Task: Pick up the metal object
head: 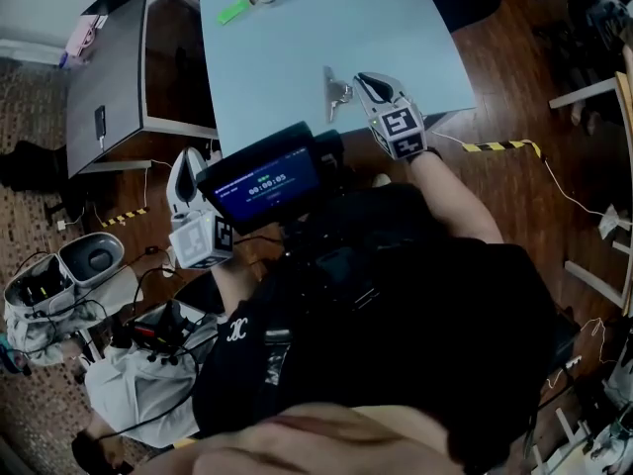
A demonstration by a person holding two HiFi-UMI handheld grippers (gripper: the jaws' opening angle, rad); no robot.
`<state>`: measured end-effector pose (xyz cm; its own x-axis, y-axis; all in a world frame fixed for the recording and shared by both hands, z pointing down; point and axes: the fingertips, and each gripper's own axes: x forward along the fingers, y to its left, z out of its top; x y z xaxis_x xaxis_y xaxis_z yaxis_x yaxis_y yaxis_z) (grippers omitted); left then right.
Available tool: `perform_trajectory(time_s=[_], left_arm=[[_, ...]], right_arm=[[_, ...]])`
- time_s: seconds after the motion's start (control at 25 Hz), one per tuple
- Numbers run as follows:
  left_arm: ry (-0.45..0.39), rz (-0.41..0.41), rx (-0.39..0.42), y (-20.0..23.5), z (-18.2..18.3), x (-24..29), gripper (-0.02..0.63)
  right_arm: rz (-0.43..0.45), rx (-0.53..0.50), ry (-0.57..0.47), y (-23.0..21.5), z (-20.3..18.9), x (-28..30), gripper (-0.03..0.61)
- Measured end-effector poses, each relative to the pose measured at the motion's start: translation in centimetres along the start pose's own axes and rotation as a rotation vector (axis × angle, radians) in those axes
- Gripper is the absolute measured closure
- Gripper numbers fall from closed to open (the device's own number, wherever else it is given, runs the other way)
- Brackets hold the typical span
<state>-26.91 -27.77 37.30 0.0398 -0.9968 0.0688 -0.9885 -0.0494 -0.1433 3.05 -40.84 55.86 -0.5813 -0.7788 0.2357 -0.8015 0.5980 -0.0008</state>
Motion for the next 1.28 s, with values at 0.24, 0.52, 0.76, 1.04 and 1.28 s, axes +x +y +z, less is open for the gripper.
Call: perform_trajectory(time_s=[0.24, 0.52, 0.76, 1.04, 1.28], left_arm=[[0.015, 0.004, -0.001, 1.8, -0.8, 0.2, 0.606], [0.039, 0.024, -0.001, 4.7, -1.8, 1.1, 0.606], [0.047, 0.026, 0.007, 4.4, -1.7, 1.0, 0.606], [0.061, 0.043, 0.021, 4.6, -2.1, 0.7, 0.606], [0.06, 0.051, -0.006, 4.5, -2.2, 0.5, 0.606]], right_arm=[[0.024, 0.268, 0.091, 0.6, -4.3, 4.0, 0.541], [-0.012, 0.631, 0.196, 0.3, -9.5, 7.7, 0.515], [0.037, 0.85, 0.246, 0.4, -12.1, 8.7, 0.453], [0.029, 0.952, 0.276, -0.3, -14.5, 9.6, 0.439], [0.063, 0.956, 0.341, 0.6, -15.9, 10.5, 0.444]])
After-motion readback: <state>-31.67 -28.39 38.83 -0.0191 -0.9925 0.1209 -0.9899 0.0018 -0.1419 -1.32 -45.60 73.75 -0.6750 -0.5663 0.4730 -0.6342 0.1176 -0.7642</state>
